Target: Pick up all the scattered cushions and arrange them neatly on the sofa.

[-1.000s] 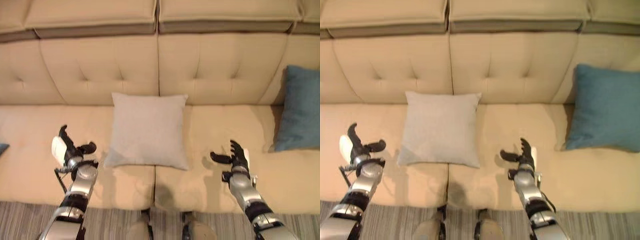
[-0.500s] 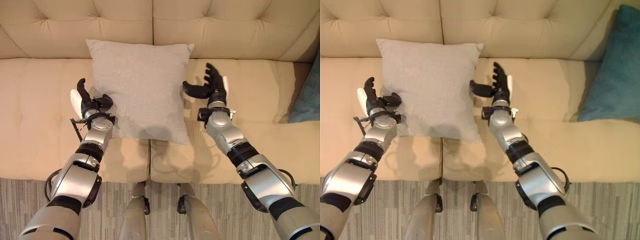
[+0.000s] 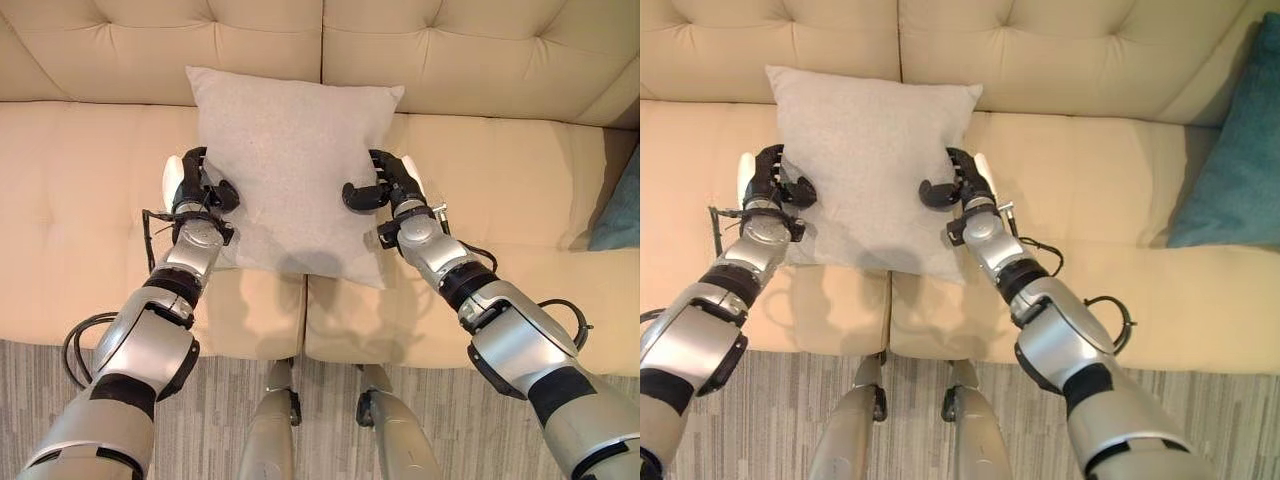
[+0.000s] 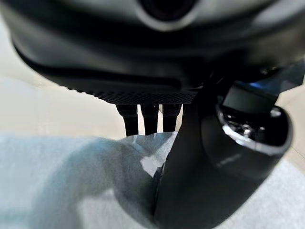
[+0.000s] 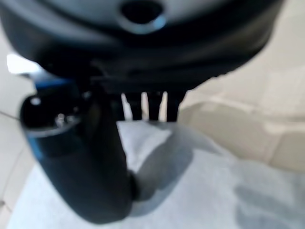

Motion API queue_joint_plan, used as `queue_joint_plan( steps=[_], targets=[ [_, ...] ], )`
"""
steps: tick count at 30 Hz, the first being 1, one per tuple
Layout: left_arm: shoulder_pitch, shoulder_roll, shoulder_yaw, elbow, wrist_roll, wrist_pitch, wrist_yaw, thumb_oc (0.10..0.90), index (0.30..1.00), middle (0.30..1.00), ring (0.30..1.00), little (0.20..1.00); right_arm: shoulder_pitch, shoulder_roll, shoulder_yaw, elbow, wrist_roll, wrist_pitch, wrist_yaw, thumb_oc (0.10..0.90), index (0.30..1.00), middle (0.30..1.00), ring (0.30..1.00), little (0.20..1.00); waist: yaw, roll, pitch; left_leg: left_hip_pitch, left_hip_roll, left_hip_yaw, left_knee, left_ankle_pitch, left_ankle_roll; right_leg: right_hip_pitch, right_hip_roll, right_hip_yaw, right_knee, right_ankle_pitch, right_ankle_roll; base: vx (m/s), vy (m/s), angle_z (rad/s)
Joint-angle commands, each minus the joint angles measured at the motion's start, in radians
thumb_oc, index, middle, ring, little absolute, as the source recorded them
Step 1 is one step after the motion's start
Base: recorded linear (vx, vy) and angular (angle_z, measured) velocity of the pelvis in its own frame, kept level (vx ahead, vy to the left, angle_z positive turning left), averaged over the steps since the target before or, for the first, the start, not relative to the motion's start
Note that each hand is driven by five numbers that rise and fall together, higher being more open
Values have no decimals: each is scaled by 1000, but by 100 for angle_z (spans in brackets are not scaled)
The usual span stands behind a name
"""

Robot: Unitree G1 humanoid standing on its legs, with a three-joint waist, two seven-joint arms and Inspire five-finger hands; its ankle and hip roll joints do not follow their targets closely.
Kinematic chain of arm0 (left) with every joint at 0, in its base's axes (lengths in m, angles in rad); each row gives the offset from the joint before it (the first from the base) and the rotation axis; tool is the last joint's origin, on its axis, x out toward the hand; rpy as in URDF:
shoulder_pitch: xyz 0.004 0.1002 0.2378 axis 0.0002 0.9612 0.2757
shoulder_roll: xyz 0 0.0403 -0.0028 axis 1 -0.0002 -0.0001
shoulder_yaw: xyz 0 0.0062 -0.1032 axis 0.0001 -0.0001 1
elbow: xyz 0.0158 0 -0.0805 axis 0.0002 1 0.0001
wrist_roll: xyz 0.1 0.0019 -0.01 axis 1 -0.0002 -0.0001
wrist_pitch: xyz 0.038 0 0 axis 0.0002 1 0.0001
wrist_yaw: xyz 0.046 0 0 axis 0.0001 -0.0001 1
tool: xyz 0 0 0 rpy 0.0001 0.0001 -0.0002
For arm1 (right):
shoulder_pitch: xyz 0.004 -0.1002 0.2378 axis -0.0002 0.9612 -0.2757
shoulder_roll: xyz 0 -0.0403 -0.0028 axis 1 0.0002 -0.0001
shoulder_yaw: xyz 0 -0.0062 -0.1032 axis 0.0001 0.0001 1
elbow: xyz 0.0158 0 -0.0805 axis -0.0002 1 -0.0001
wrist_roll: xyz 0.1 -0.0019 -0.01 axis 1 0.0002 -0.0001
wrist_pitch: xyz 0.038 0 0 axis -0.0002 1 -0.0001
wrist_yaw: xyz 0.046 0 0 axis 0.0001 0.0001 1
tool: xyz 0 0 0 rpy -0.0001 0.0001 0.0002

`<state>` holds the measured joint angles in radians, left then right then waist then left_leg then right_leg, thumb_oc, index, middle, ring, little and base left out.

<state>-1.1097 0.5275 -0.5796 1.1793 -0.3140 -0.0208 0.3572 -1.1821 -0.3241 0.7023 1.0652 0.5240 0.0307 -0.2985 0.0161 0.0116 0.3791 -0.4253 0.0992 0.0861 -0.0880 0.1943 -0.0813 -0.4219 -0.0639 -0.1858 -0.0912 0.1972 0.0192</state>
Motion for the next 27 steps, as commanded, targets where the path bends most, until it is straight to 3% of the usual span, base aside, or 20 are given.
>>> queue_joint_plan(
  steps=[1,6,7,8,9,10,14,15,16,17,20,24,27],
  targets=[
    [-188,-25,-90,-14,23,-78,-59,400,300,300,300,300,-59,54,5,78,-21,-21,22,400,300,300,300,300,-1,17,-36,-46,-20,-28,1,-35,-45,50,-80,43,13,-90,121,-2,9,3],
    [-283,-2,-124,-173,159,-93,78,400,300,300,300,300,-156,-25,-85,32,-198,-55,-180,400,300,300,300,300,-10,29,-45,-60,-25,-33,1,-44,-39,34,-78,49,7,-92,127,8,12,4],
    [-282,-2,-124,-174,160,-93,78,400,300,300,300,300,-156,-25,-86,32,-198,-55,-180,400,300,300,300,300,-10,29,-45,-60,-25,-33,1,-44,-39,35,-78,49,7,-92,127,35,-19,4],
    [-309,20,-108,-293,315,-75,251,400,300,300,300,300,-156,-55,-108,-71,-277,-76,-272,400,300,300,300,300,-11,28,-50,-60,-26,-37,1,-52,-39,33,-78,47,7,-100,128,23,-15,5],
    [-306,20,-107,-297,317,-73,252,400,300,300,300,300,-153,-55,-109,-74,-278,-74,-273,400,300,300,300,300,-11,29,-50,-60,-26,-37,1,-52,-39,34,-78,47,8,-100,128,50,-20,5],
    [-280,45,-71,-410,440,-60,378,400,300,300,300,300,-171,-111,-102,-169,-441,-67,-373,400,300,300,300,300,-15,24,-54,-59,-26,-37,1,-60,-38,33,-78,50,8,-108,128,28,-5,4],
    [-264,19,0,-474,440,-86,464,400,300,300,300,300,-208,-148,-121,-259,-510,-53,-469,400,300,300,300,300,-20,23,-64,-63,-27,-36,1,-62,-34,28,-80,56,6,-107,128,21,-5,1],
    [-245,17,45,-520,437,-88,526,400,300,300,300,300,-237,-173,-128,-317,-620,-11,-538,400,300,300,300,300,-23,22,-67,-60,-27,-31,1,-71,-33,29,-79,58,7,-115,129,0,0,0],
    [-243,18,47,-523,439,-86,526,400,300,300,300,300,-236,-173,-128,-322,-622,-7,-539,400,300,300,300,300,-24,23,-68,-66,-27,-32,1,-63,-32,24,-79,58,6,-108,129,38,-14,-4],
    [-230,19,89,-562,456,-75,592,400,300,300,300,300,-253,-198,-124,-351,-722,45,-584,400,300,300,300,300,-26,23,-69,-67,-28,-28,1,-66,-31,23,-78,59,6,-110,130,7,-12,-4],
    [-177,8,168,-670,548,-50,718,400,300,300,300,300,-257,-248,-173,-451,-864,113,-680,400,300,300,300,300,-30,26,-72,-71,-30,-28,1,-71,-29,18,-78,59,5,-114,131,22,-10,-2],
    [-133,-11,220,-732,588,-42,814,400,300,300,300,300,-213,-238,-278,-557,-882,125,-761,400,300,300,300,300,-47,26,-76,-81,-30,-25,1,-74,-23,2,-77,69,5,-109,131,8,-2,0],
    [-107,-15,232,-775,594,-46,822,400,300,300,300,300,-164,-224,-322,-614,-866,112,-762,400,300,300,300,300,-51,21,-80,-86,-29,-24,1,-76,-20,-5,-77,72,5,-106,132,22,-16,-9]
  ],
)
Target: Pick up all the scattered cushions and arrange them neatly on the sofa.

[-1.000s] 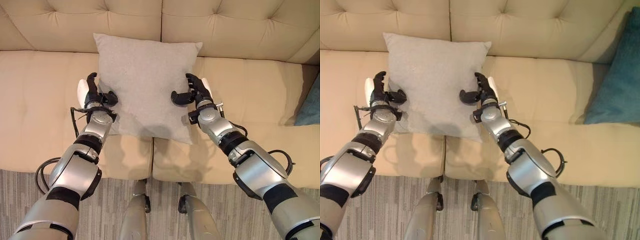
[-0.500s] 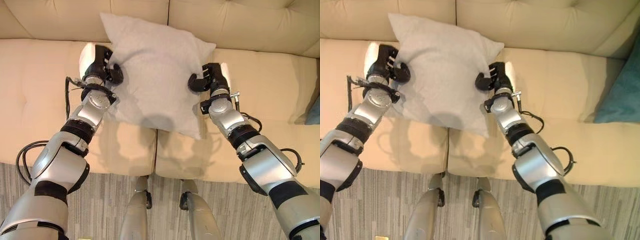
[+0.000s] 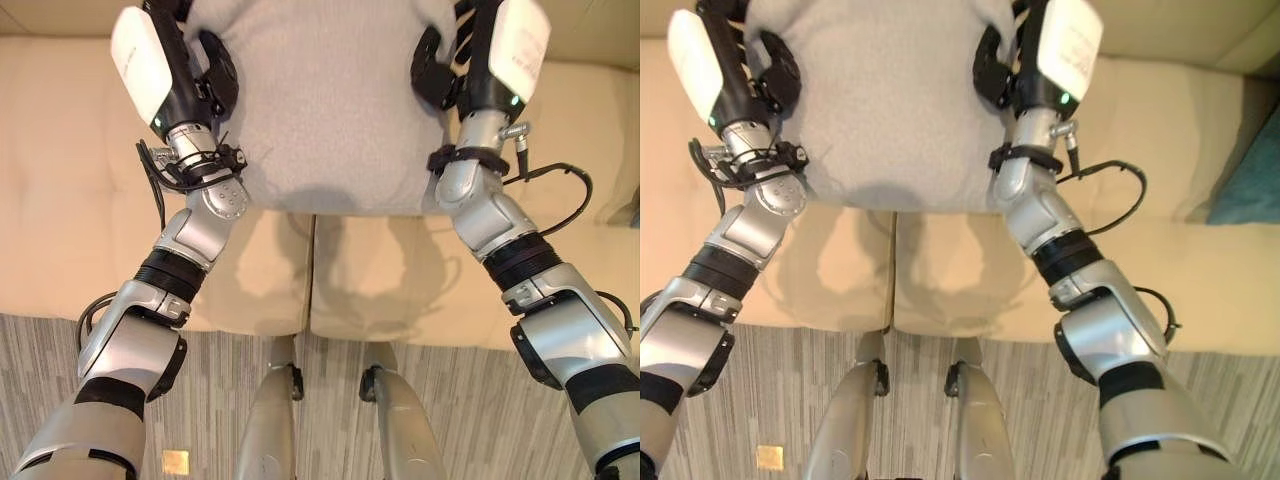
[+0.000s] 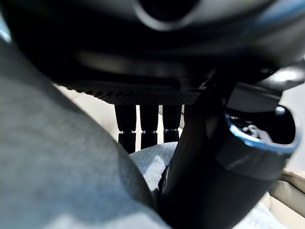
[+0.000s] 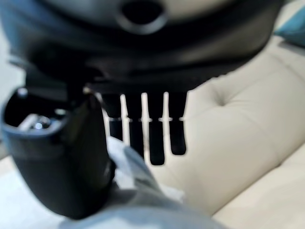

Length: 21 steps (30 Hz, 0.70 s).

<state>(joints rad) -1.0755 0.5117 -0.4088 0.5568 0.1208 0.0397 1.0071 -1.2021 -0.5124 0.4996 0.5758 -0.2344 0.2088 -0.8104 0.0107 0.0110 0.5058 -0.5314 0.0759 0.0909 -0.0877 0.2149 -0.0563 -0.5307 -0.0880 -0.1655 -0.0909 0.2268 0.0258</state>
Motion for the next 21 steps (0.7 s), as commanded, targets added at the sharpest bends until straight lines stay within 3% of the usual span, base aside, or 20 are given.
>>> queue_joint_plan(
  steps=[1,6,11,16,21],
  targets=[
    [-135,3,61,-169,169,-107,172,400,300,300,300,300,-121,-26,-128,-137,-83,-80,-244,400,300,300,300,300,-47,21,-208,20,-5,-28,0,-97,-44,102,-53,53,5,-136,125,12,-6,-8],
    [-74,-20,66,-174,171,-102,142,400,300,300,300,300,32,13,-164,-164,-81,-111,-222,400,300,300,300,300,-56,16,-213,35,-4,-26,0,-105,-36,111,-54,57,6,-140,121,4,-4,-1],
    [47,-38,87,-157,121,-113,76,400,300,300,300,300,233,93,-185,-178,51,-208,-150,400,300,300,300,300,-56,14,-202,64,-5,-27,0,-110,-31,134,-53,60,6,-145,115,1,-7,0],
    [173,-67,126,-188,92,-125,46,400,300,300,300,300,354,105,-219,-234,32,-218,-126,400,300,300,300,300,-55,8,-197,81,-2,-25,0,-112,-28,151,-53,57,8,-154,111,0,0,0],
    [147,-38,86,-137,106,-108,-6,400,300,300,300,300,316,73,-222,-206,14,-207,-129,400,300,300,300,300,-53,2,-196,97,2,-30,0,-121,-31,168,-50,50,13,-166,109,-9,-13,-4]
  ],
)
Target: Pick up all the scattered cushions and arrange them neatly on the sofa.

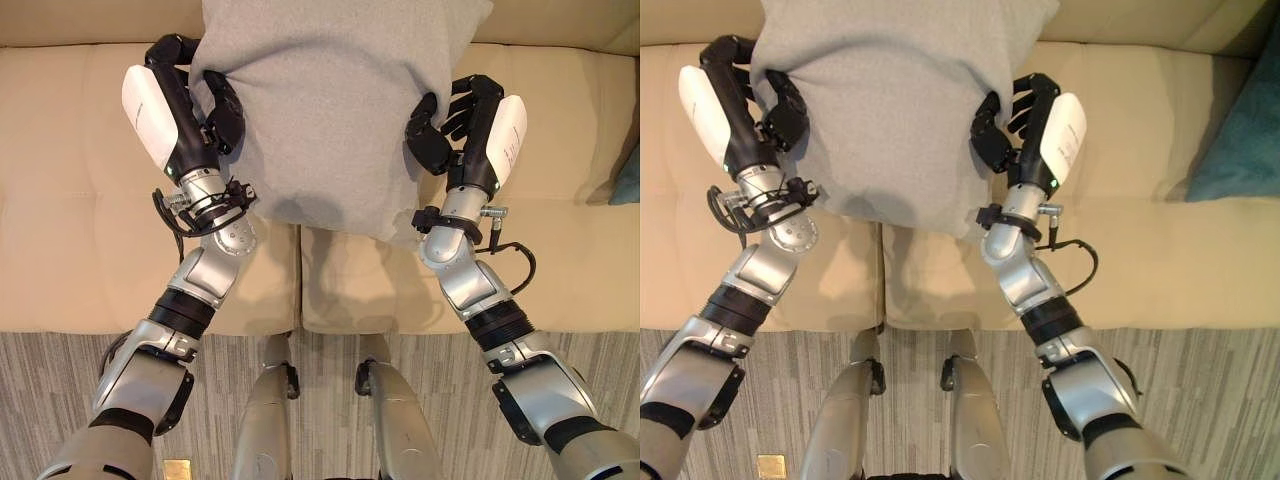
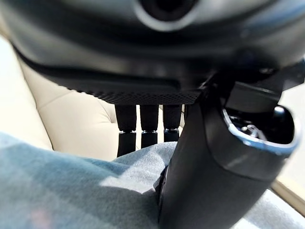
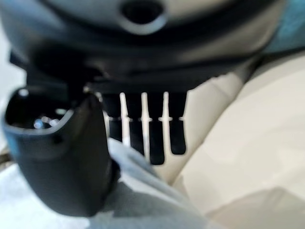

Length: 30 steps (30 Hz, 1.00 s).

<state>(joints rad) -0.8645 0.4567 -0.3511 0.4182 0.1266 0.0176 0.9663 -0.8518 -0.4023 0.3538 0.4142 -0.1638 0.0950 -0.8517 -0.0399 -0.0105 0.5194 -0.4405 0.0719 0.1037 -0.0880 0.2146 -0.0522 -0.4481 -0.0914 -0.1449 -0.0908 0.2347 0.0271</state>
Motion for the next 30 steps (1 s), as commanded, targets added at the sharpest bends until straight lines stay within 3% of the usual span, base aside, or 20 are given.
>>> queue_joint_plan(
  steps=[1,4,10,13,15,22,23,25,26,30],
  targets=[
    [-101,25,8,32,95,-89,22,400,300,300,300,300,-81,-60,-63,2,-73,-84,-96,400,300,300,300,300,-1,21,-213,4,7,-44,1,-120,-37,83,-46,26,13,-172,108,-52,-1,-3],
    [-244,41,-46,107,54,-94,22,400,300,300,300,300,-247,-97,3,144,-36,-71,-124,400,300,300,300,300,1,14,-212,-9,10,-45,1,-114,-40,71,-43,21,12,-164,110,-43,-13,-2],
    [-444,46,-114,185,32,-85,32,400,300,300,300,300,-432,-130,61,196,-48,-30,-157,400,300,300,300,300,-2,3,-210,-25,12,-49,1,-102,-42,54,-40,16,13,-154,113,-12,-2,0],
    [-543,-15,-120,229,-58,-103,23,400,300,300,300,300,-579,-175,145,241,-105,20,-160,400,300,300,300,300,-2,-3,-213,-29,11,-50,1,-103,-43,50,-39,19,14,-155,115,0,0,0],
    [-608,-1,-148,240,-46,-98,11,400,300,300,300,300,-641,-201,187,264,-136,38,-157,400,300,300,300,300,-3,0,-211,-36,7,-48,1,-93,-43,42,-40,21,14,-147,117,-15,8,-1],
    [-683,40,-224,446,73,-15,79,400,300,300,300,300,-673,-152,260,366,-162,8,-166,400,300,300,300,300,-12,1,-213,-55,5,-44,1,-92,-46,23,-42,23,13,-138,121,-14,7,1],
    [-689,32,-247,502,85,4,75,800,900,900,900,900,-675,-143,282,399,-170,-1,-166,800,900,900,900,900,-13,1,-213,-62,5,-43,1,-90,-45,16,-42,23,11,-134,121,-46,10,-5],
    [-720,-15,-294,664,54,32,47,800,900,900,900,900,-682,-89,312,509,-94,-41,-128,800,900,900,900,900,-15,-2,-216,-83,8,-40,1,-79,-47,-7,-41,19,10,-123,122,-56,-9,-4],
    [-708,-54,-296,748,17,31,-1,800,900,900,900,900,-685,-45,296,571,2,-77,-89,800,900,900,900,900,-18,-4,-215,-94,9,-41,1,-74,-48,-18,-41,19,7,-118,123,-49,-17,-2],
    [-651,-139,-243,885,-148,14,-125,800,900,900,900,900,-664,46,291,657,233,-107,53,800,900,900,900,900,-22,-11,-221,-104,17,-48,1,-89,-59,-33,-38,27,4,-129,130,68,-8,-4]
  ],
)
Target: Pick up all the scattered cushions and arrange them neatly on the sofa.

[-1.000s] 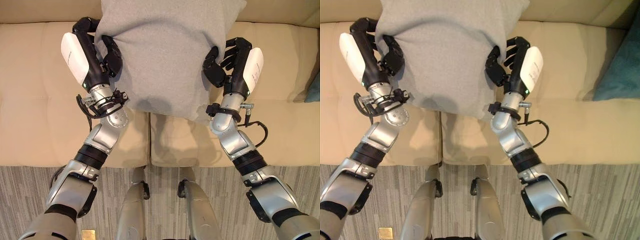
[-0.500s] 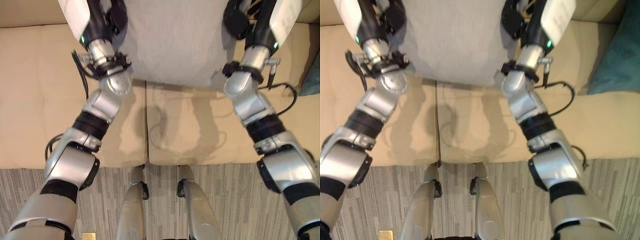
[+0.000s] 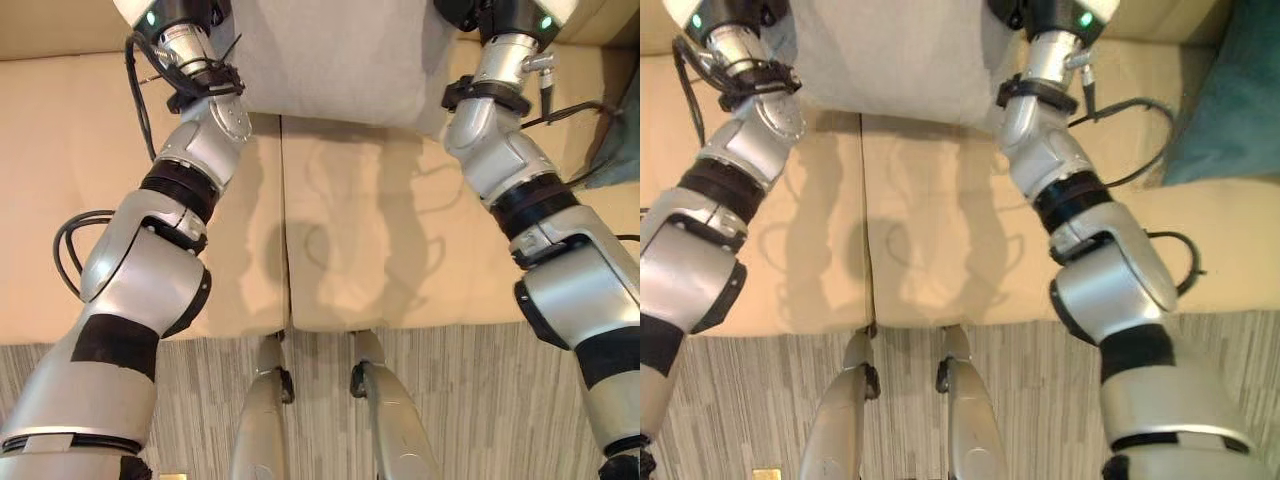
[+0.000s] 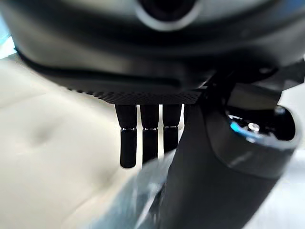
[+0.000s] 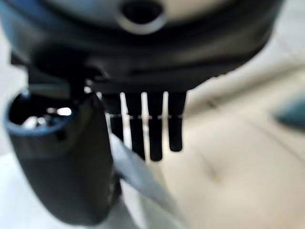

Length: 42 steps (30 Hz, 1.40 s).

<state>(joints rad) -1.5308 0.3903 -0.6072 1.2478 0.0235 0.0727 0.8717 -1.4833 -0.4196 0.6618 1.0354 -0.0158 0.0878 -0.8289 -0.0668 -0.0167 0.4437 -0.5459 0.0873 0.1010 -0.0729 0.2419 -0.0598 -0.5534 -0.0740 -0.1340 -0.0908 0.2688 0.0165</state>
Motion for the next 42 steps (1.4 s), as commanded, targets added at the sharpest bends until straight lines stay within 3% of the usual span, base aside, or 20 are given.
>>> queue_joint_plan(
  steps=[1,8,12,16,18,20,21,23,28,35,39,42],
  targets=[
    [24,-79,17,62,-54,-43,-45,800,900,900,900,900,-25,67,-15,41,102,-99,50,800,900,900,900,900,4,-6,-146,-1,2,-45,-14,-114,-52,68,-55,16,3,-162,141,16,-2,-5],
    [89,-74,62,131,-116,-32,-178,800,900,900,900,900,52,77,-85,50,253,-123,111,800,900,900,900,900,-4,-3,-148,10,-4,-41,-14,-115,-55,75,-54,16,3,-162,139,2,0,0],
    [103,-14,140,61,-196,-48,-136,800,900,900,900,900,124,29,-126,-44,279,-128,98,800,900,900,900,900,-3,-1,-143,21,-11,-35,-14,-94,-48,83,-57,7,3,-142,133,-46,7,0],
    [177,64,276,-85,-298,-100,-88,800,900,900,900,900,330,-56,-267,-282,267,-167,71,800,900,900,900,900,-2,4,-148,67,-17,-32,-14,-118,-41,132,-59,3,3,-158,132,58,6,-1],
    [274,53,398,-233,-531,-189,-165,800,900,900,900,900,467,-93,-362,-379,269,-156,100,800,900,900,900,900,1,15,-158,101,-24,-30,-14,-135,-33,172,-63,0,4,-170,132,85,9,-1],
    [424,73,436,-479,-635,-278,-211,800,900,900,900,900,605,-114,-429,-468,261,-153,135,800,900,900,900,900,9,20,-163,134,-30,-31,-14,-148,-25,208,-64,-3,5,-183,128,78,14,5],
    [510,78,456,-574,-660,-289,-231,800,900,900,900,900,685,-116,-472,-517,261,-157,165,800,900,900,900,900,10,21,-169,151,-30,-30,-14,-154,-21,226,-67,-6,6,-190,127,88,19,8],
    [661,78,482,-703,-617,-269,-242,800,900,900,900,900,820,-107,-534,-574,229,-149,201,800,900,900,900,900,12,20,-184,180,-33,-28,-14,-165,-16,256,-69,-6,7,-199,125,92,23,4],
    [981,25,579,-765,-522,-212,-274,800,900,900,900,900,1059,-39,-657,-648,216,-173,239,800,900,900,900,900,14,11,-217,249,-33,-26,-14,-185,-1,319,-72,-8,5,-211,124,70,27,-1],
    [1400,-96,648,-659,-458,-163,-389,800,900,900,900,900,1360,4,-806,-623,229,-176,367,800,900,900,900,900,6,7,-265,347,-47,-31,20,-235,28,420,-96,-12,32,-243,133,81,69,-1],
    [1497,-153,606,-484,-447,-131,-459,800,900,900,900,900,1441,74,-877,-495,343,-190,396,800,900,900,900,900,0,15,-275,388,-65,-31,80,-284,51,461,-119,-13,107,-269,138,36,135,5],
    [1530,-214,599,-332,-488,-124,-478,800,900,900,900,900,1449,163,-906,-351,490,-209,399,800,900,900,900,900,4,15,-285,428,-73,-17,71,-295,61,465,-126,-15,121,-228,159,-42,96,1]
  ],
)
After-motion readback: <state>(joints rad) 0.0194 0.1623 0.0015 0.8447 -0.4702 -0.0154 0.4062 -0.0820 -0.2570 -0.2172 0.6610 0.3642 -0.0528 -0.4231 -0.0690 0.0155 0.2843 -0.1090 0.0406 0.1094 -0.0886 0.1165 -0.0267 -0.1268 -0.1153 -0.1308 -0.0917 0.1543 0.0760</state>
